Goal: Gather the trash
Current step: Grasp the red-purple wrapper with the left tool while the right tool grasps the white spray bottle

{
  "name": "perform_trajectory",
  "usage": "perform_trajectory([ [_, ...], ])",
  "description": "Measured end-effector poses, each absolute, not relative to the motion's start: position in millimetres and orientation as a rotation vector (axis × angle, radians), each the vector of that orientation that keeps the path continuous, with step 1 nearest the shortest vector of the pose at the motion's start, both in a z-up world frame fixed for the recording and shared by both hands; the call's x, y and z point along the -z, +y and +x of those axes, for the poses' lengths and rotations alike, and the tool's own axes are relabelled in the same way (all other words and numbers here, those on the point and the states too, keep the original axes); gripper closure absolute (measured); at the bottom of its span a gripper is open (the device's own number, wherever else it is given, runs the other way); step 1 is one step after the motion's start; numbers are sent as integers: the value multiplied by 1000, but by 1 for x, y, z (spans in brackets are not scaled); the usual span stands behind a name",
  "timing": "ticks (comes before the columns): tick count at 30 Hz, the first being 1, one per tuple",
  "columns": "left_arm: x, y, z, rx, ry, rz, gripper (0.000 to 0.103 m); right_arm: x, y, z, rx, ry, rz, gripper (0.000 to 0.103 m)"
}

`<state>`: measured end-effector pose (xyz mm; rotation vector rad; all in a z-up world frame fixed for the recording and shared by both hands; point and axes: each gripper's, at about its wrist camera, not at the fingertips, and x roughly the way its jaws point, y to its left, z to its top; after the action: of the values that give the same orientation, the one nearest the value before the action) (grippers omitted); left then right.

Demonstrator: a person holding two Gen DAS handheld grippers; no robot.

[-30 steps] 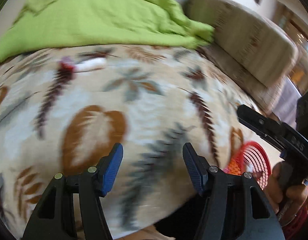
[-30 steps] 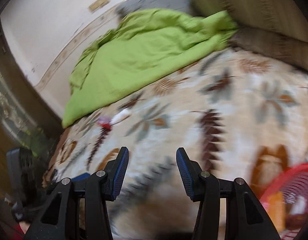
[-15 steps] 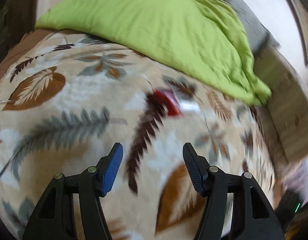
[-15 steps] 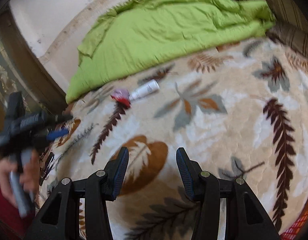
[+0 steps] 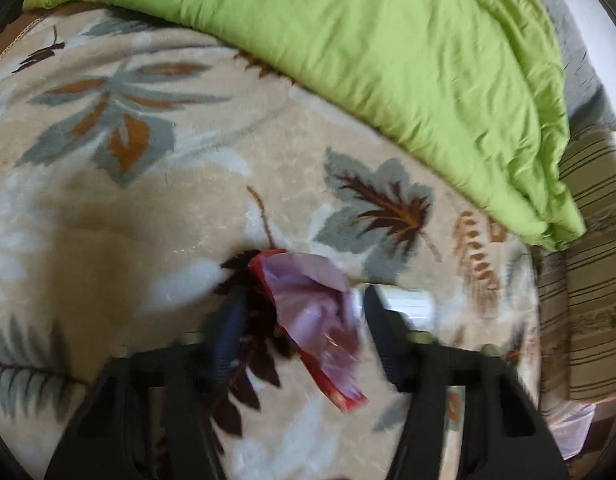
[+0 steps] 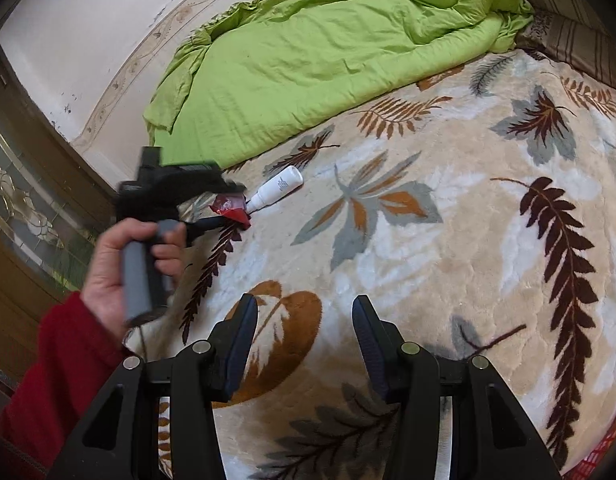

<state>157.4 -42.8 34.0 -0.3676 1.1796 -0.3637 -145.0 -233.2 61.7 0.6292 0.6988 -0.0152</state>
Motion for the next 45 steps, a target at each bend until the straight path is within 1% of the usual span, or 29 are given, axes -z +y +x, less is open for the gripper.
perform_trajectory([
  [1,-30,-40,155,377,1174,-388,64,-62,-233,-143,11,701,630,49],
  [2,-30,-34,151,388,1152,-400,66,-61,-232,-141,8,705,632,49],
  [7,-42,0,117,418,1089,-392,67,-66,-233,-111,-31,722,606,49],
  [11,-52,31,68,388,1037,-338,67,-83,-239,-50,-87,724,514,49],
  [15,-51,50,27,346,968,-297,67,-90,-245,31,-126,728,467,49],
  [18,-43,56,20,327,932,-297,67,-82,-248,89,-103,767,441,51],
  [20,-41,54,23,347,921,-286,67,-69,-249,122,-107,829,445,51],
  [23,-39,52,25,358,897,-254,67,-47,-252,148,-107,913,478,52],
  [26,-38,50,27,372,897,-245,67,-32,-250,147,-164,976,520,52],
  [29,-38,52,28,374,899,-251,67,-33,-236,124,-249,980,524,52],
  [33,-36,54,32,376,911,-275,67,-37,-201,101,-307,992,407,52],
  [36,-36,51,29,372,904,-260,67,-40,-180,102,-270,964,300,52],
  [39,-36,51,29,372,898,-247,67,-35,-167,111,-266,986,256,52],
  [40,-35,51,30,369,898,-243,67,-32,-164,113,-264,995,242,53],
  [42,-33,51,31,369,903,-239,67,-25,-157,112,-225,1007,192,68],
  [43,-32,51,32,368,905,-238,67,-24,-156,106,-202,995,171,71],
  [45,-33,49,31,374,900,-227,67,-27,-156,90,-176,976,179,71],
])
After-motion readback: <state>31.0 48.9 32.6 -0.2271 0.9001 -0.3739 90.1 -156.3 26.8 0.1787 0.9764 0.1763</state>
